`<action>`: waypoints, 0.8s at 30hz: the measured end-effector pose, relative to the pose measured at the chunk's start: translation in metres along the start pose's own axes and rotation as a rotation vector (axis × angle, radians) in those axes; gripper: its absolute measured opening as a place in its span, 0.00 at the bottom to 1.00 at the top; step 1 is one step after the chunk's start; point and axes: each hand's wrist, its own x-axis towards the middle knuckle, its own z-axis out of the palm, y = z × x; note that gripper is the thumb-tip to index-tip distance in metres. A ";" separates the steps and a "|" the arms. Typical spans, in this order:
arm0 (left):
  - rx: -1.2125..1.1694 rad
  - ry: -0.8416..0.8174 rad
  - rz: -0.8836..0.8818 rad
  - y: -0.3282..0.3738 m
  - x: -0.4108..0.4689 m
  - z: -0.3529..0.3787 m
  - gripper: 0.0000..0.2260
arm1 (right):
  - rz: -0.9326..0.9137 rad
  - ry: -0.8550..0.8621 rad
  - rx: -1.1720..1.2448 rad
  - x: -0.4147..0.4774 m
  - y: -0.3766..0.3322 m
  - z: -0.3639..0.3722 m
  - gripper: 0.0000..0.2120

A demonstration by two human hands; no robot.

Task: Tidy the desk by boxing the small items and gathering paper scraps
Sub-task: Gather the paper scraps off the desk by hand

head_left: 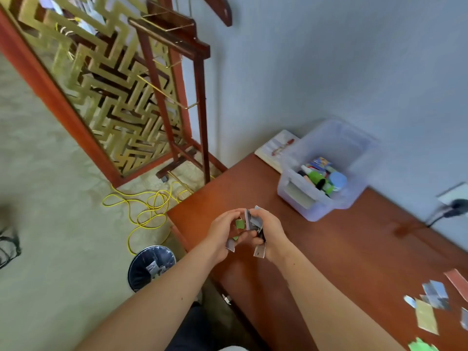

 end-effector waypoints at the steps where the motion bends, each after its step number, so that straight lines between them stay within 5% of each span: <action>1: -0.062 0.024 -0.022 0.006 0.010 -0.023 0.11 | 0.011 0.066 -0.028 -0.016 -0.016 0.031 0.04; 6: -0.131 0.171 -0.017 0.028 0.043 -0.117 0.10 | 0.030 0.132 -0.211 0.014 -0.008 0.115 0.02; 14: -0.284 0.326 -0.012 0.035 0.067 -0.245 0.16 | 0.206 0.000 -0.391 0.078 0.040 0.226 0.06; 24: -0.565 0.536 -0.122 -0.026 0.096 -0.356 0.22 | 0.403 -0.003 -0.714 0.173 0.146 0.277 0.05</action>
